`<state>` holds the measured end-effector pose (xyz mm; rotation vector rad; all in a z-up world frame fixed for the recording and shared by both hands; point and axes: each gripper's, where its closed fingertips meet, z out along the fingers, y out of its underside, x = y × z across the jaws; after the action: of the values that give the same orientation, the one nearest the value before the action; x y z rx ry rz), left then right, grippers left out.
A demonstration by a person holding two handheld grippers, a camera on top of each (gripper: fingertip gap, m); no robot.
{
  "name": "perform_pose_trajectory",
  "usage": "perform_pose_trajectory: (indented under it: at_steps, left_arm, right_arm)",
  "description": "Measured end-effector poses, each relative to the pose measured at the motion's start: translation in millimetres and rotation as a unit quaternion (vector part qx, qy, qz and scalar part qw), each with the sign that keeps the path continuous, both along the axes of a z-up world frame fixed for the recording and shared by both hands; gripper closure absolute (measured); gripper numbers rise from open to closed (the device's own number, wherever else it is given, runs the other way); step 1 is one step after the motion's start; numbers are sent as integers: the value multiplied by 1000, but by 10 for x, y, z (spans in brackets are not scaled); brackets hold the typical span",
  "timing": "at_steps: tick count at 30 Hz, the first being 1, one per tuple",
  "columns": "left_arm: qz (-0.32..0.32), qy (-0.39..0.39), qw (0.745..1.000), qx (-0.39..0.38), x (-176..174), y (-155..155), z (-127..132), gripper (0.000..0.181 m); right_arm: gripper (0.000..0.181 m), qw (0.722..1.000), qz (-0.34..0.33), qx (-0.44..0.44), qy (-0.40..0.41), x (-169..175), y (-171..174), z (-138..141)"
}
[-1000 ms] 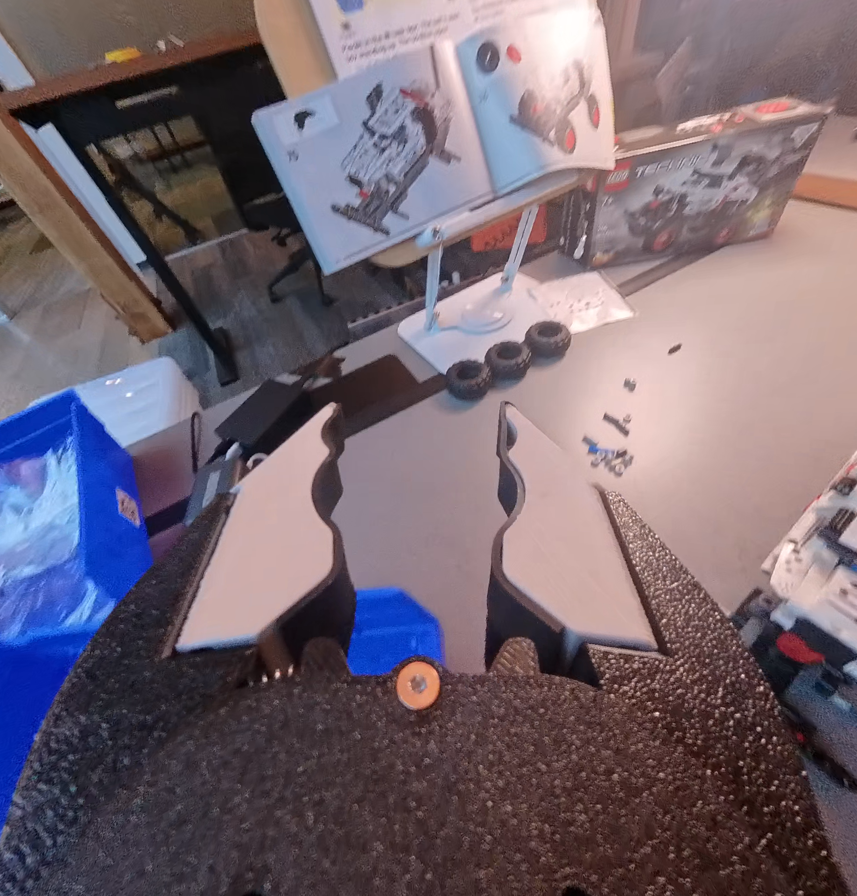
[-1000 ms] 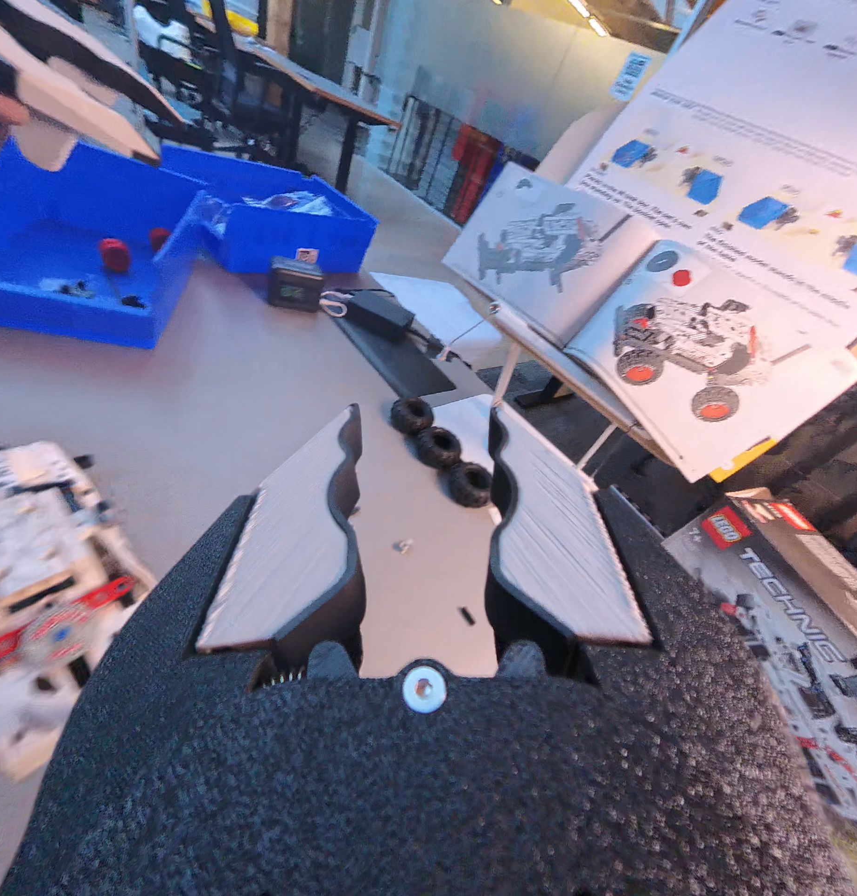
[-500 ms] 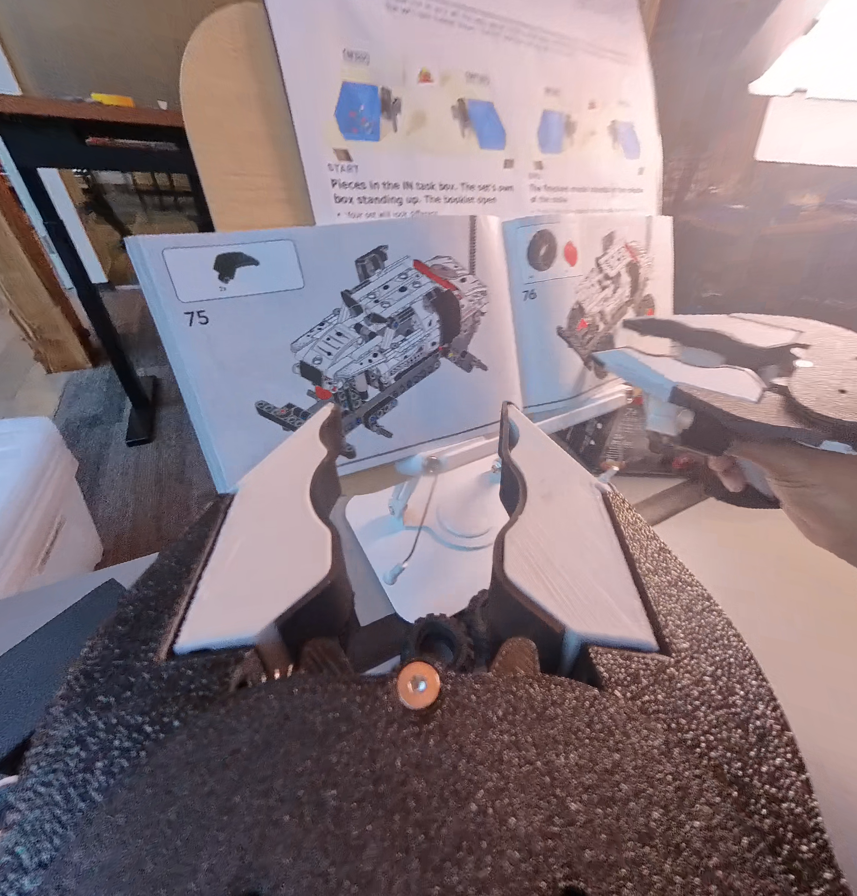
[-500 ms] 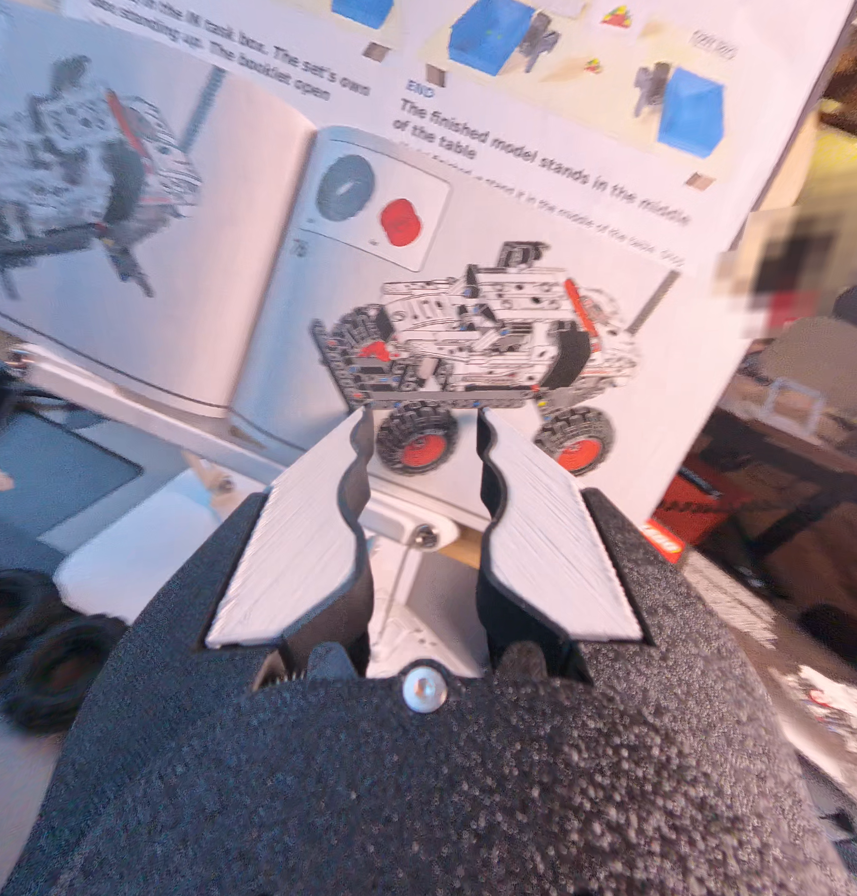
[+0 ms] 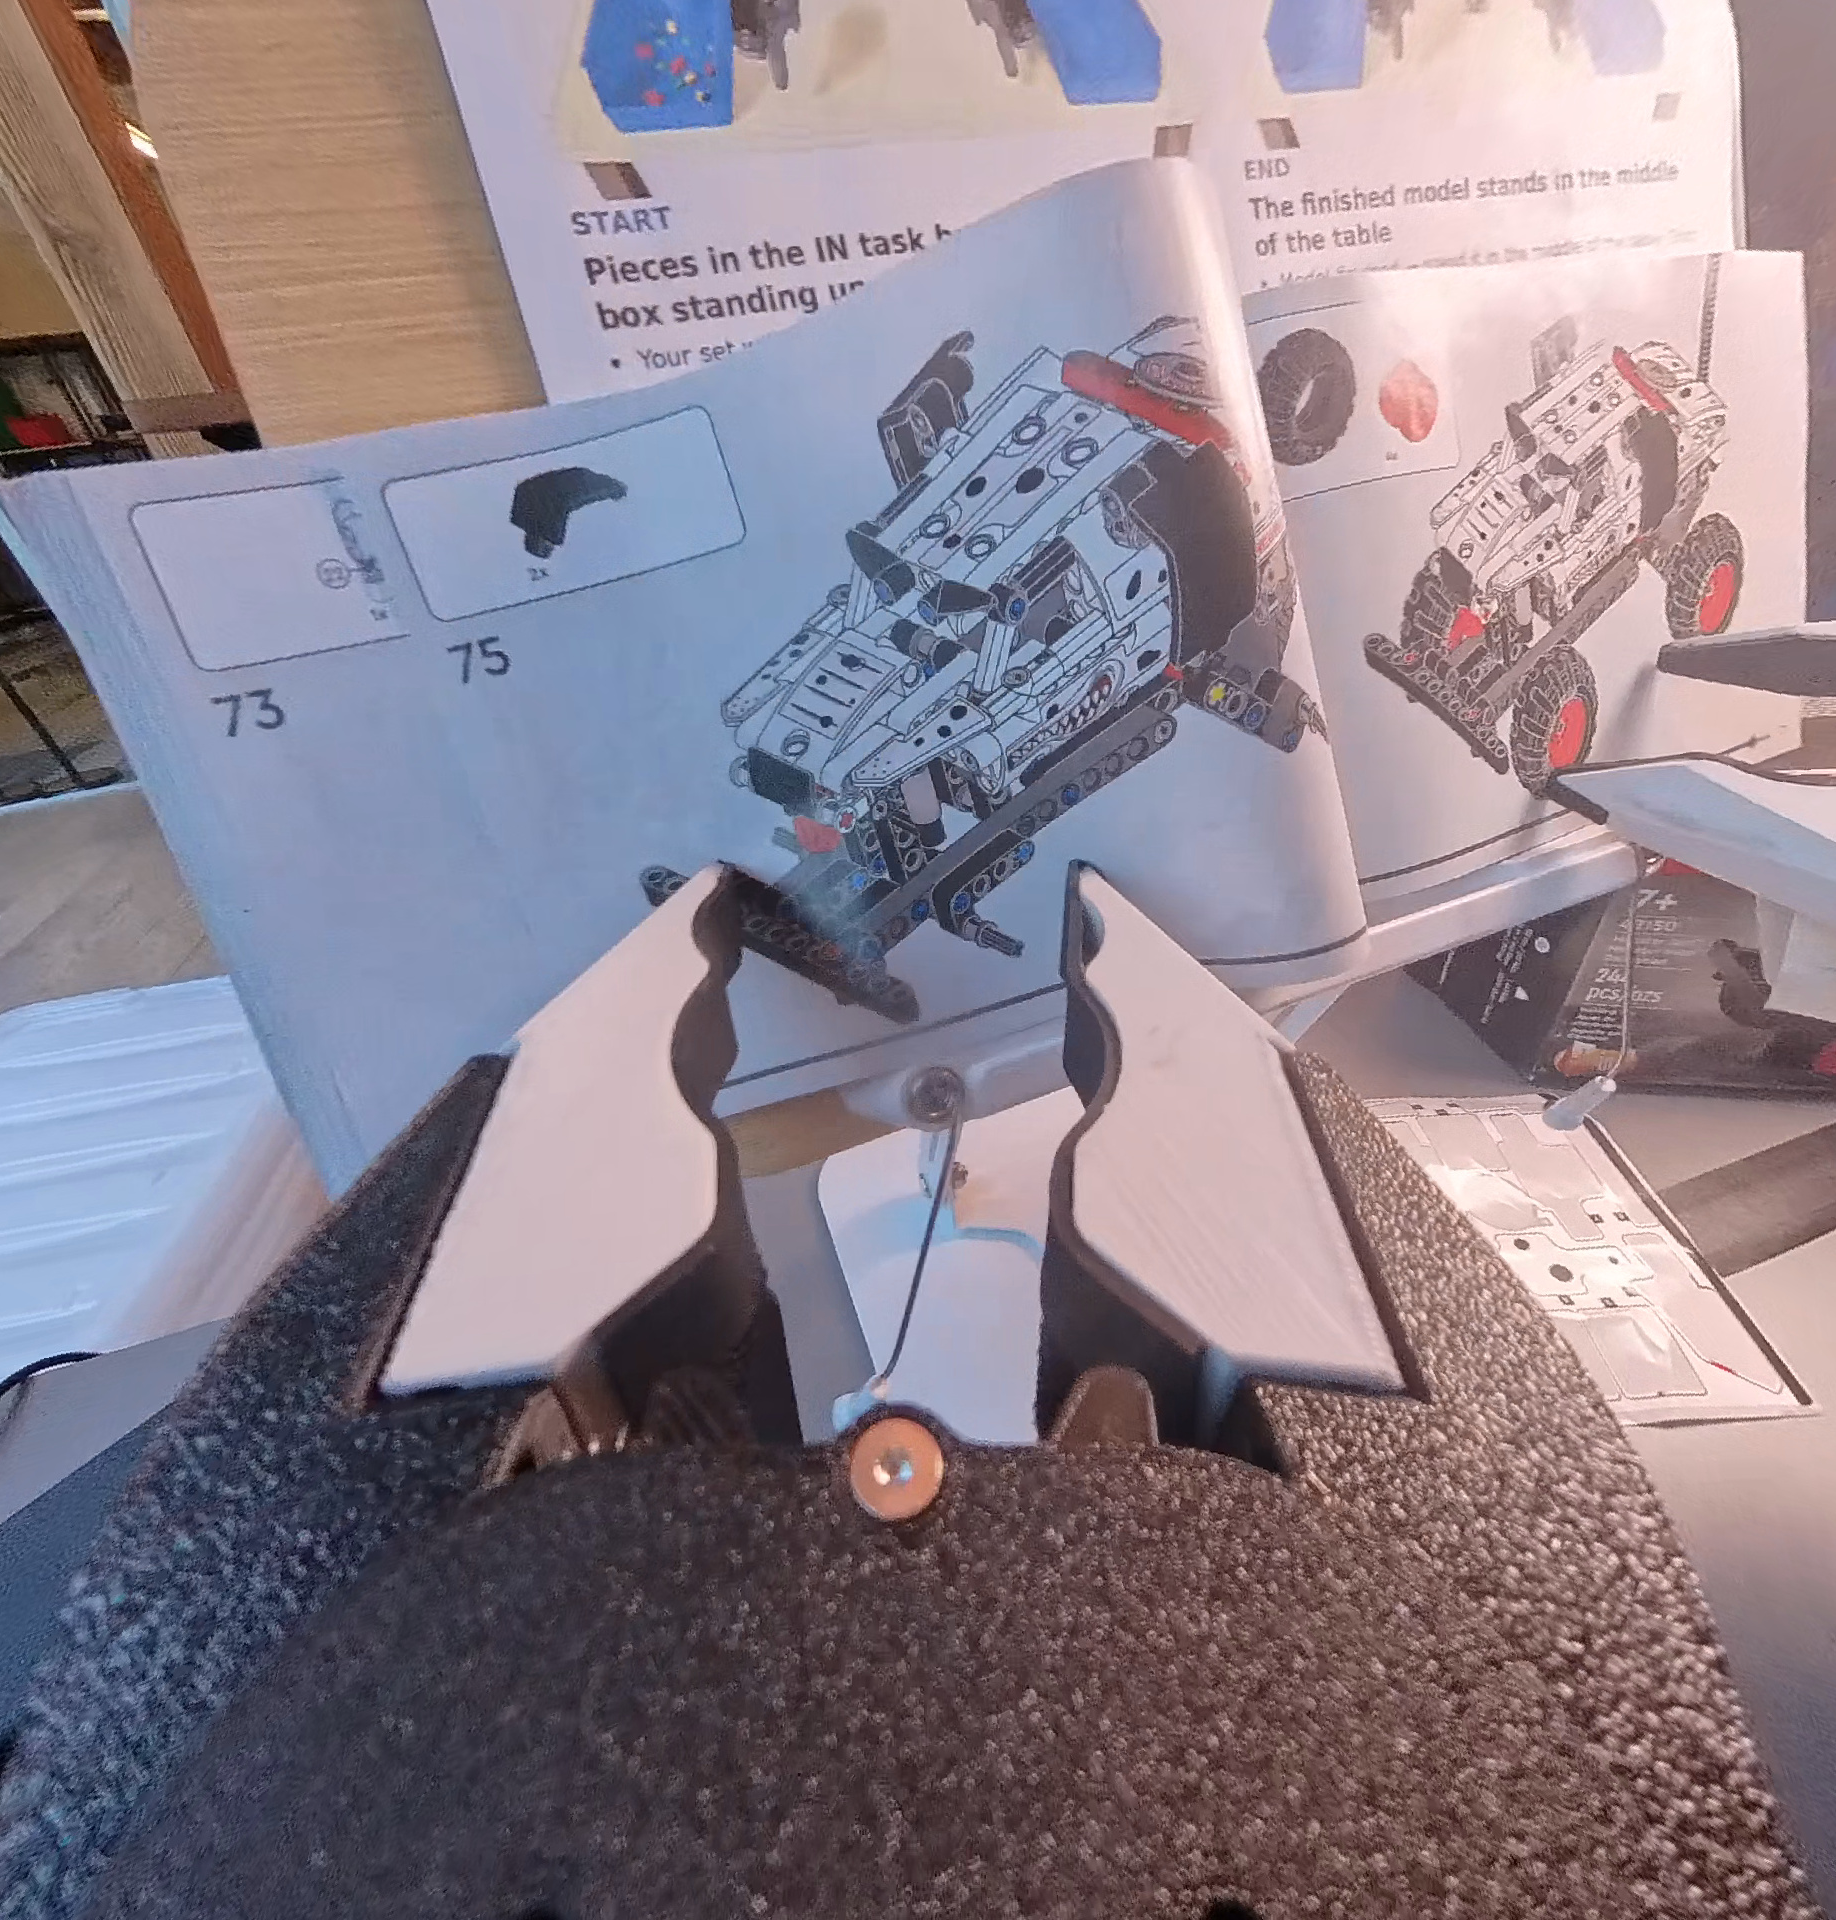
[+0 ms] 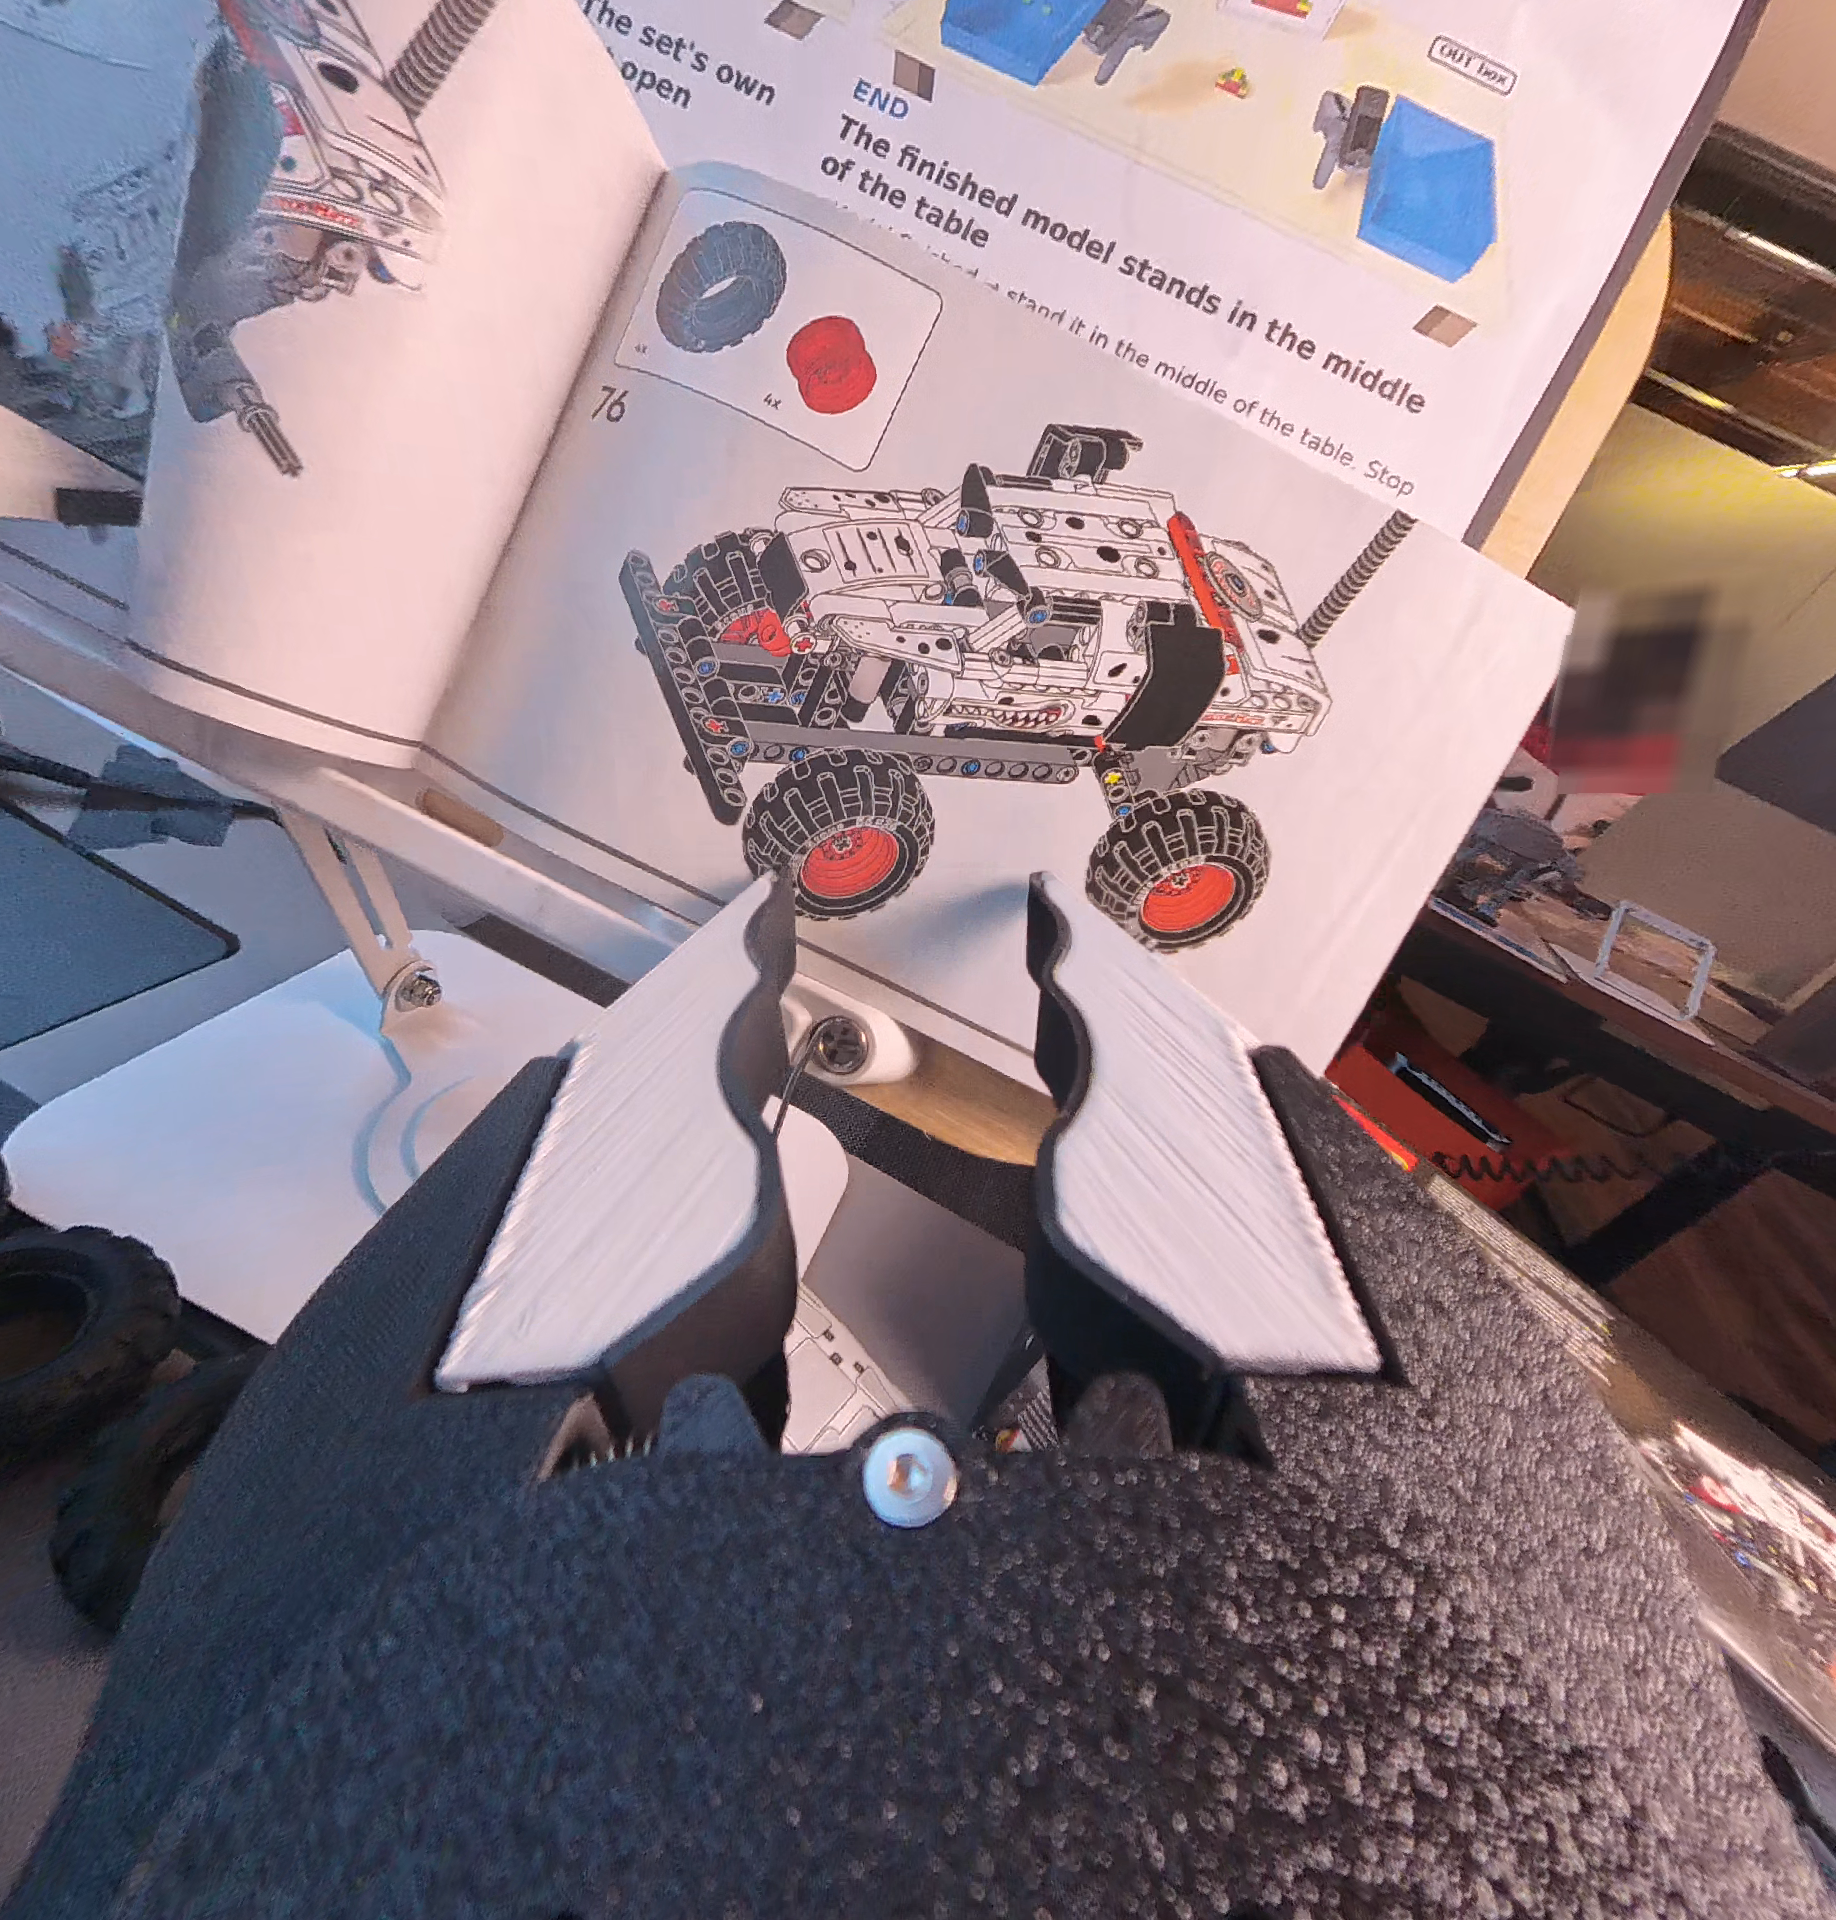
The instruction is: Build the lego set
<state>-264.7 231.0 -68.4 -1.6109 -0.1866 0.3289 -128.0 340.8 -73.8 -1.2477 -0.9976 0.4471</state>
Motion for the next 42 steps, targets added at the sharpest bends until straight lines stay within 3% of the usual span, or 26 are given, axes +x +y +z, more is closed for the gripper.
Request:
perform_pose_trajectory:
  at_steps: [6, 8, 14, 17, 18, 19, 20, 22, 25, 28, 30, 33, 38, 40, 42]
  left_arm:
    - [-71, 0, 997, 3, 339, 153, 51, 172]
    - [-89, 6, 996, 0, 436, 215, 69, 181]
    - [-150, -16, 989, -12, 675, 376, 37, 179]
    - [-196, -15, 980, -28, 854, 420, -41, 175]
    - [-209, -11, 977, -30, 905, 403, -47, 174]
    - [-211, -8, 977, -27, 912, 366, -36, 172]
    - [-200, -3, 980, -17, 869, 310, 5, 170]
    - [-162, -5, 987, 17, 691, 163, 139, 166]
    - [-134, -63, 988, 51, 410, 8, 257, 147]
    - [-180, -143, 972, 44, 403, 51, 238, 122]
    - [-203, -158, 966, 29, 466, 121, 199, 120]
    - [-223, -152, 963, 10, 563, 212, 137, 128]
    - [-271, -155, 950, -4, 829, 259, 135, 181]
    - [-292, -145, 945, 2, 978, 245, 209, 181]
    - [-310, -118, 943, -3, 1144, 241, 268, 181]
  right_arm:
    - [138, 997, 64, -21, 31, 27, -279, 129]
    - [137, 994, 95, -31, 40, -10, -428, 190]
    - [125, 983, 164, -77, 31, -240, -762, 157]
    - [123, 972, 171, -143, 74, -380, -720, 240]
    - [128, 969, 165, -165, 81, -416, -656, 250]
    - [145, 970, 150, -172, 80, -435, -566, 240]
    - [164, 973, 136, -169, 76, -437, -484, 228]
    - [179, 973, 134, -167, 81, -418, -404, 230]
    - [180, 970, 139, -181, 87, -376, -346, 188]
    - [180, 964, 147, -199, 99, -357, -315, 170]
    - [180, 963, 150, -202, 99, -360, -304, 166]
    - [179, 962, 155, -202, 93, -354, -295, 172]
    - [161, 970, 111, -191, 106, -158, -112, 239]
    - [147, 967, 102, -188, 137, 8, -73, 357]
    - [138, 954, 145, -185, 187, 201, -218, 584]
